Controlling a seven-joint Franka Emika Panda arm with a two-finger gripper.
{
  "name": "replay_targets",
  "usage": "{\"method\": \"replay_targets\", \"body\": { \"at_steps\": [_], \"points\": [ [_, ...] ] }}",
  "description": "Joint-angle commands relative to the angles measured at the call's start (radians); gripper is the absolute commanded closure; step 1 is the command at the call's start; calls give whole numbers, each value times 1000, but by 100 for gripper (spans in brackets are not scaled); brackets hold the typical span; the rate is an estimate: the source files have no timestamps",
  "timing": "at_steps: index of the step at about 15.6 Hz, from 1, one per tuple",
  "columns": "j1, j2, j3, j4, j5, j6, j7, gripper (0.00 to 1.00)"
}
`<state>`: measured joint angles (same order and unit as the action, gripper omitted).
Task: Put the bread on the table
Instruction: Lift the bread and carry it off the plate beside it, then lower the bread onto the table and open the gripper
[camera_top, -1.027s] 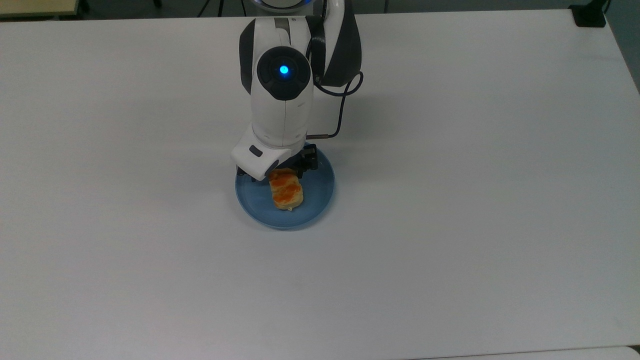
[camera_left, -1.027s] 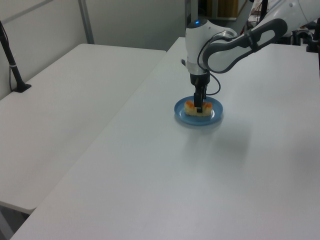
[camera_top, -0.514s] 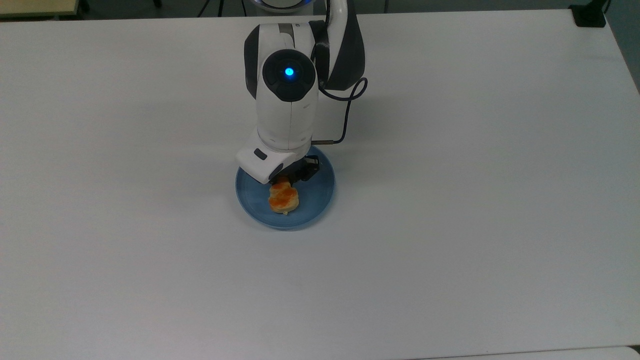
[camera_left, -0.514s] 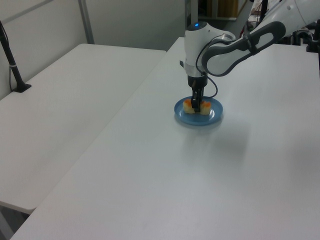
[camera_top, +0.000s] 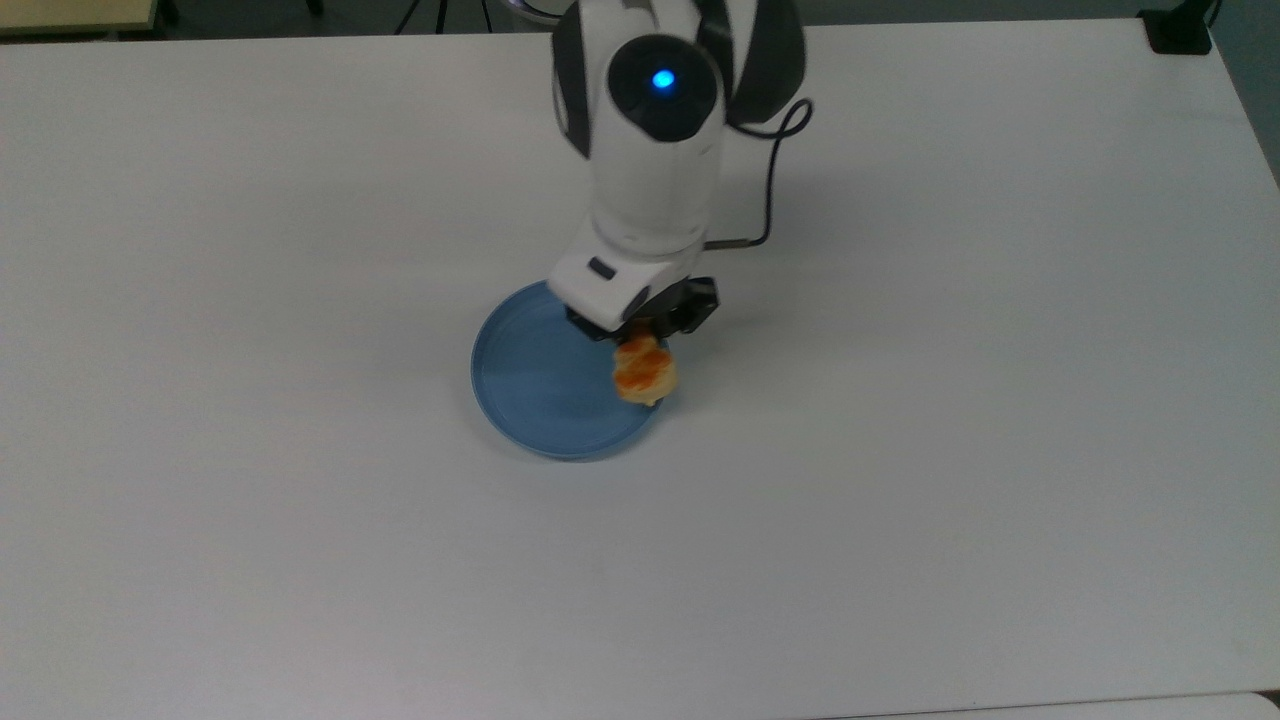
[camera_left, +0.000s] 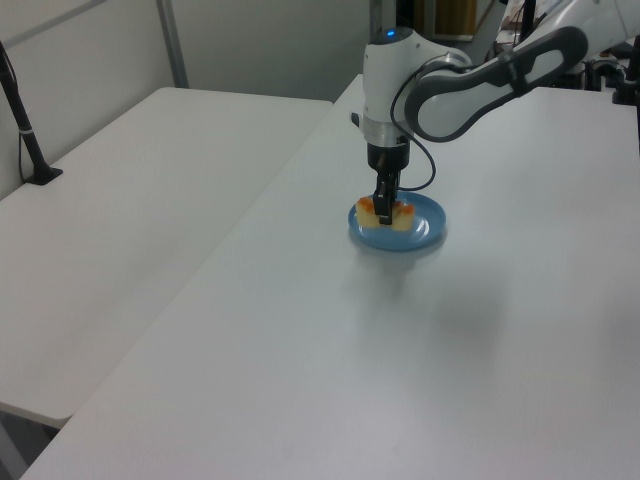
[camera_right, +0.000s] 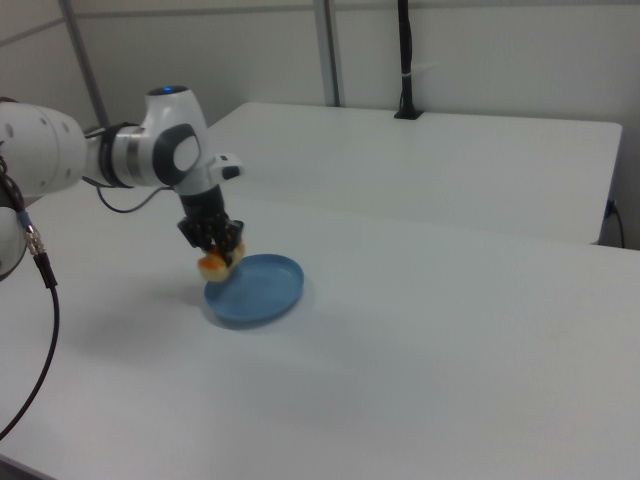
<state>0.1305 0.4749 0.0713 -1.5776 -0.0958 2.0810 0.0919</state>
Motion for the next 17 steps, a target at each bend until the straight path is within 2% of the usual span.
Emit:
{"method": "replay_targets", "body": {
  "at_steps": [1, 6, 8, 10, 12, 13, 14, 15, 16, 17],
  "points": [
    [58, -32, 42, 2, 2, -42, 103, 70],
    [168, 1, 42, 4, -12, -32, 218, 69],
    [187, 30, 42, 4, -15, -29, 252, 68],
    [189, 63, 42, 5, -16, -24, 265, 60],
    [189, 74, 42, 4, -27, -3, 267, 56],
    [187, 76, 42, 5, -30, -2, 265, 51],
    [184, 74, 42, 5, -30, -4, 265, 37],
    [182, 70, 42, 5, -30, -10, 264, 5],
    [182, 64, 42, 5, -30, -13, 261, 0],
    [181, 54, 39, 5, -30, -18, 258, 0]
  ]
}}
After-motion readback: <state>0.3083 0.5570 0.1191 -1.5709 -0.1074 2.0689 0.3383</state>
